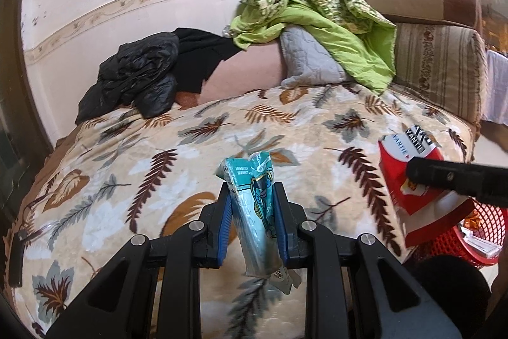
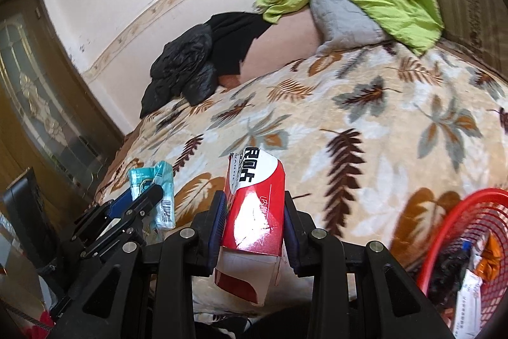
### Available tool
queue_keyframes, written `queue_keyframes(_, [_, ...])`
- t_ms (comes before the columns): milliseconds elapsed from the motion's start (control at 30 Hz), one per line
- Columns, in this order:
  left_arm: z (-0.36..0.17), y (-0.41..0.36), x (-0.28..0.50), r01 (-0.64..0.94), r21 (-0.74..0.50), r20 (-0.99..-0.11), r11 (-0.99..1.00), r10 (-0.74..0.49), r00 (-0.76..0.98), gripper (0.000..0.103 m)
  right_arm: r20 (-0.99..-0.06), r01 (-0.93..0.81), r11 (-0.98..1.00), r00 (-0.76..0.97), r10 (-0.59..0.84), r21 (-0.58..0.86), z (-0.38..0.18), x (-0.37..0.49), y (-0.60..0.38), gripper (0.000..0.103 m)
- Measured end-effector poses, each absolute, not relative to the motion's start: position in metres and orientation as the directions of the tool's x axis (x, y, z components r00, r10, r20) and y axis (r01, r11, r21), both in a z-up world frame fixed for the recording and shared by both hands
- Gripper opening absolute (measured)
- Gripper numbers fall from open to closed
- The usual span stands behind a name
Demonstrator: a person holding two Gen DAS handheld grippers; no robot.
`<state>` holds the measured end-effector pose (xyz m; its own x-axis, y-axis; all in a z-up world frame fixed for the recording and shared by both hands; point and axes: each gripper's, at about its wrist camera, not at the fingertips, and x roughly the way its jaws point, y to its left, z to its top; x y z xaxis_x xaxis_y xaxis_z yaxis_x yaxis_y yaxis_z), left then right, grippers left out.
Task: Collect trash
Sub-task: 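Carry the teal packet and red carton over the red basket with both tools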
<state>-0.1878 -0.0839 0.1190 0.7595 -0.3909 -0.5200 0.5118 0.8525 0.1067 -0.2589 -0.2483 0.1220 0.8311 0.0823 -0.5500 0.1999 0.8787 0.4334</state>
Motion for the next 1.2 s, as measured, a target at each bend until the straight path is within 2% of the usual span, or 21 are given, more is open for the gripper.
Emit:
queue_keyframes(433, [0.126, -0.133, -0.216, 0.604, 0.144, -0.517, 0.784, -0.461, 0.721, 0.023, -0.53, 0.302, 0.83, 0.848, -0.01, 0.469, 0.126, -0.315, -0.303, 0.036])
queue_keyframes(1000, [0.139, -0.169, -0.242, 0.731, 0.056, -0.526, 0.68, -0.602, 0.601, 0.023, -0.561, 0.464, 0.774, 0.809, -0.173, 0.431, 0.122, -0.39, -0.347, 0.036])
queue_keyframes(1200, [0.145, -0.191, -0.257, 0.803, -0.007, -0.547, 0.596, -0.675, 0.496, 0.023, -0.579, 0.52, 0.743, 0.785, -0.222, 0.421, 0.122, -0.413, -0.361, 0.036])
